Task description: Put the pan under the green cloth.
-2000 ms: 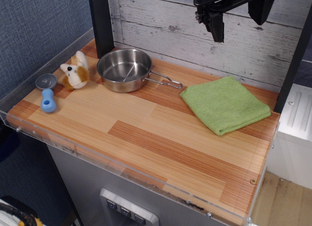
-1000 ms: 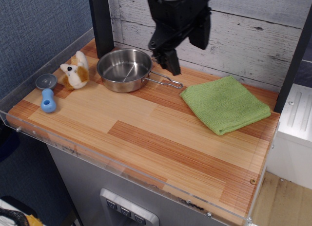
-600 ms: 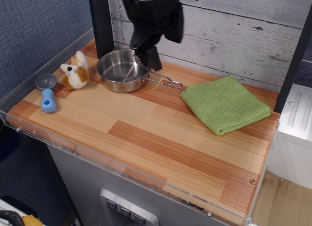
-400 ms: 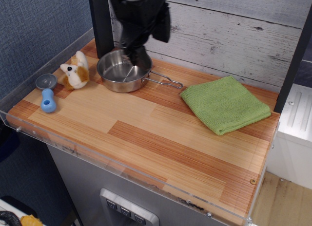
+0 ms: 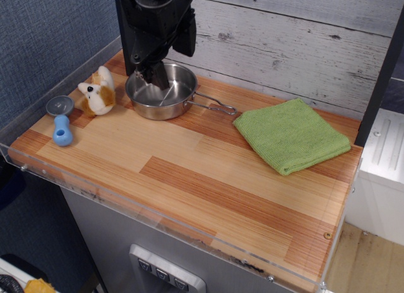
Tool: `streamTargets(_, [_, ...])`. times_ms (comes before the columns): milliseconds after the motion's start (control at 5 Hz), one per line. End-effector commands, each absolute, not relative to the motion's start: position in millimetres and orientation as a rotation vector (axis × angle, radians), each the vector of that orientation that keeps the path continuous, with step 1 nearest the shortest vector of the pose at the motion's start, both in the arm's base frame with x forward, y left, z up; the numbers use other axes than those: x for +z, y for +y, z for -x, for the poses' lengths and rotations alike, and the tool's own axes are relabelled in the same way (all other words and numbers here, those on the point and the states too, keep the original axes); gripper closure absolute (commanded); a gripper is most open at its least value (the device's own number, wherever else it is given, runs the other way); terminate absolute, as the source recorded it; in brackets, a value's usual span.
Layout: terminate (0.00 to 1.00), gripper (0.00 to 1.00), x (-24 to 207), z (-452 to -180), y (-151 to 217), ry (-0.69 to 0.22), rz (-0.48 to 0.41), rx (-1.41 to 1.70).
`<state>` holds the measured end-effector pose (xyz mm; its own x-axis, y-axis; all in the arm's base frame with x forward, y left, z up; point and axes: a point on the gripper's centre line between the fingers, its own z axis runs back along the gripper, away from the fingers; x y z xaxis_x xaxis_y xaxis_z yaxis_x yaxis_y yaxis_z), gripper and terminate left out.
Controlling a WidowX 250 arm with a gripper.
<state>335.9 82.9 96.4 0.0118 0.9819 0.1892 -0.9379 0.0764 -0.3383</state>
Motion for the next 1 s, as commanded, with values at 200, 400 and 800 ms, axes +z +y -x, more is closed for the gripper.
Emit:
streamTargets(200, [0.00, 0.00, 76, -331, 104, -0.431, 0.044, 1.515])
streamTargets(400, [0.00, 0.00, 67, -327, 111, -0.421, 0.046, 1.538])
streamTargets(800, [0.00, 0.00, 38, -314, 132, -0.371, 0.041, 1.608])
